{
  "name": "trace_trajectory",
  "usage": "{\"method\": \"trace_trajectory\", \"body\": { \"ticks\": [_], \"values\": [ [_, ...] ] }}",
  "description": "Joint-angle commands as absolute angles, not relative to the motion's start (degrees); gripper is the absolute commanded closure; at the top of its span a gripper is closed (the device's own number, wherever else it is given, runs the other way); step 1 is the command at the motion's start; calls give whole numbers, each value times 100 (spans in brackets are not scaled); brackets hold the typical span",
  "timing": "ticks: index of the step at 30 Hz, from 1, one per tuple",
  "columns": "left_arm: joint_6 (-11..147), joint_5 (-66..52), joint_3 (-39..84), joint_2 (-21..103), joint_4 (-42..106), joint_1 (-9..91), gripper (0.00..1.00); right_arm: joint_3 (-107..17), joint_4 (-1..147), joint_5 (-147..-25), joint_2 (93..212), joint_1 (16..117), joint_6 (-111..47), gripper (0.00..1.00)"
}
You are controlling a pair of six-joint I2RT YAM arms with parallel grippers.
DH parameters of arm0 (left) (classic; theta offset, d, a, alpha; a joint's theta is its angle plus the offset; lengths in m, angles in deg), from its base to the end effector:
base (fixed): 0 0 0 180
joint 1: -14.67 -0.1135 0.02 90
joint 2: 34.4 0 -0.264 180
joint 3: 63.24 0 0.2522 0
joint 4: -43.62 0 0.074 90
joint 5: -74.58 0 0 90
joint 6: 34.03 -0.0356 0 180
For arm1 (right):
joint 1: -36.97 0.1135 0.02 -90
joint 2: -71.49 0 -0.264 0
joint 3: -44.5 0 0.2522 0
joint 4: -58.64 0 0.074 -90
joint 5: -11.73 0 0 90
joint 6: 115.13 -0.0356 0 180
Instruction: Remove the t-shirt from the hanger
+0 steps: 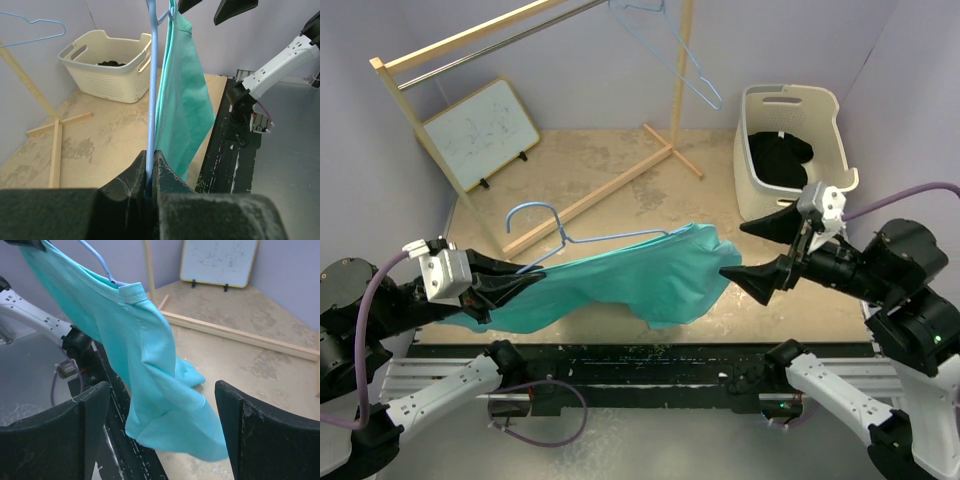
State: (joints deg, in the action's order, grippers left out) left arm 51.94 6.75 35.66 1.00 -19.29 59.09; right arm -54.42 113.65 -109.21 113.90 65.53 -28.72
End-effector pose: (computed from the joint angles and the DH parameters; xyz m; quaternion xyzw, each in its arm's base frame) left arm 0.0080 -0.0266 0.4932 0.4079 0.5735 -0.3677 0.6079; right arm 0.0516 0.0489 0.5046 -0.3319 0.6153 0.3700 0.6118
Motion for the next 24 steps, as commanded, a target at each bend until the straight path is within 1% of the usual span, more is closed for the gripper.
{"method": "trace_trajectory", "body": {
  "ticks": [1, 5, 6, 7, 8, 10, 11, 12, 14, 19, 21, 24],
  "values": [
    [5302, 897, 3574, 51, -1472, 5932, 100, -5168, 10771, -11514, 11695, 6565, -2746, 15],
    [5330, 885, 3510, 39, -1419, 5931, 100, -4949, 10528, -11713, 11812, 6571, -2759, 21],
    [5334, 873, 3481, 26, -1396, 5932, 100, -4909, 10491, -11759, 11842, 6567, -2824, 25],
    [5334, 864, 3461, 23, -1374, 5932, 100, -4891, 10515, -11759, 11881, 6571, -2858, 33],
    [5332, 829, 3457, 23, -1372, 5932, 100, -4902, 10571, -11714, 11924, 6571, -2881, 49],
    [5312, 715, 3454, 8, -1364, 5932, 100, -4973, 10785, -11321, 12006, 6571, -2915, 98],
    [5294, 645, 3474, -8, -1363, 5931, 100, -4991, 10917, -11150, 12015, 6571, -2940, 100],
    [5271, 545, 3491, -24, -1369, 5932, 100, -5001, 10980, -11020, 12009, 6567, -2971, 100],
    [5230, 345, 3538, -71, -1380, 5932, 100, -5038, 11184, -10268, 11976, 6570, -3023, 100],
    [5197, 198, 3665, -127, -1461, 5927, 100, -5182, 11706, -7660, 12152, 6565, -3508, 100],
    [5196, 211, 3686, -135, -1501, 5932, 100, -5199, 11797, -7090, 12243, 6571, -3679, 100],
    [5224, 216, 3700, -181, -1531, 5931, 100, -5229, 11887, -6630, 12352, 6571, -3807, 100]
  ]
}}
